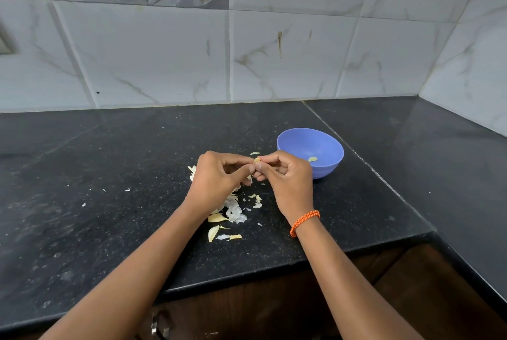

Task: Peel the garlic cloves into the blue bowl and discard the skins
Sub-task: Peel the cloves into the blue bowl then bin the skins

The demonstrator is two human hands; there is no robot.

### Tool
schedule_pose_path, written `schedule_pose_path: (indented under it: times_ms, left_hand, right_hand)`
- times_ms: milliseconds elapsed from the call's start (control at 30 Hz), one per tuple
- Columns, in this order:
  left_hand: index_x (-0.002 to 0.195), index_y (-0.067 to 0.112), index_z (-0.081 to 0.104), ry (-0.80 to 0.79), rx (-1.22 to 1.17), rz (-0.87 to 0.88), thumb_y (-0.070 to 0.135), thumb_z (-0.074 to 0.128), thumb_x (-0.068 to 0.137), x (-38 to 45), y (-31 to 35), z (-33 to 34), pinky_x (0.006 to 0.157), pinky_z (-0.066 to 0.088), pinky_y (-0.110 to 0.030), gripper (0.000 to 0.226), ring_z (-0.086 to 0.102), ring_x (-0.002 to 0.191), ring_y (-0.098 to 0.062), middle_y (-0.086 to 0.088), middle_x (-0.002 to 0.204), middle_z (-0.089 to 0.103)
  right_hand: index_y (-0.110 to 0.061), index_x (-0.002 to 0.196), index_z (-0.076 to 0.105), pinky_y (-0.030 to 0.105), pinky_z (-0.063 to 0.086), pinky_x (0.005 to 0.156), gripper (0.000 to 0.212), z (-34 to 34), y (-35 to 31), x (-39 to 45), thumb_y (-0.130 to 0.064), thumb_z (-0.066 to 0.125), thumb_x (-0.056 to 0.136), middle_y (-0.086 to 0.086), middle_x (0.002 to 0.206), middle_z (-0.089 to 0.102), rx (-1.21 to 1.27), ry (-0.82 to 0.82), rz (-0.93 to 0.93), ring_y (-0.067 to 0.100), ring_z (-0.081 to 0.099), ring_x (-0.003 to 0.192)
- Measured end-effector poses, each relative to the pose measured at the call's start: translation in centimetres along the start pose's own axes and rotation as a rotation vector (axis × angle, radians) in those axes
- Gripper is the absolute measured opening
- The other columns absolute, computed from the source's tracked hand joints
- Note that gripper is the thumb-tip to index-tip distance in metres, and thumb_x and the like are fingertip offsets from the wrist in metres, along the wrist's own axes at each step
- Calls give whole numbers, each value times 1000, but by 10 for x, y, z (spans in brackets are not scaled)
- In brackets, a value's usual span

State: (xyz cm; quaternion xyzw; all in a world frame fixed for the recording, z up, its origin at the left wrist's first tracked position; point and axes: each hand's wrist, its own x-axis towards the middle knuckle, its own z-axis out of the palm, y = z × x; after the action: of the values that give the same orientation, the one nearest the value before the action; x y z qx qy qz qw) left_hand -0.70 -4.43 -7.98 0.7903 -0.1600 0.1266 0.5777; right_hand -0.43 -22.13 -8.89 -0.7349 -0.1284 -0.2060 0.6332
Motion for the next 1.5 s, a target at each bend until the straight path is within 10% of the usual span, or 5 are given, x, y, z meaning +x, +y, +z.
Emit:
schedule_pose_path:
  times_ms: [533, 867, 1100, 1500]
  left_hand:
    - [90, 19, 83, 124, 16, 43, 19, 88, 90, 4, 0, -4, 69, 65, -53, 5, 76, 68, -25, 2, 83, 80]
    - [103, 14, 84, 92, -69, 60, 12, 84, 93, 4, 3, -2, 66, 58, -20, 10, 79, 74, -16, 4, 86, 82]
    - [103, 8, 83, 42, -169, 8, 13, 85, 92, 6, 1, -9, 72, 64, -43, 13, 79, 75, -30, -10, 87, 82]
    - [98, 5, 82, 93, -195, 26, 13, 86, 90, 5, 5, -9, 64, 62, -33, 12, 76, 67, -28, -11, 84, 81]
  right_hand:
    - [-5, 112, 73, 34, 66, 76, 12, 4, -4, -1, -3, 67, 103, 8, 98, 81, 140, -136, 51, 24, 80, 89]
    - [-5, 107, 79, 30, 65, 70, 10, 3, -1, -1, -10, 72, 100, 3, 91, 81, 23, -42, 9, 21, 78, 74]
    - [-3, 104, 78, 34, 66, 70, 8, 2, -1, 0, -7, 73, 100, 8, 87, 79, 76, -77, 9, 25, 77, 74]
    - [-5, 109, 77, 33, 65, 73, 12, 1, -5, -1, -11, 73, 100, 8, 90, 80, 120, -90, 26, 25, 78, 77]
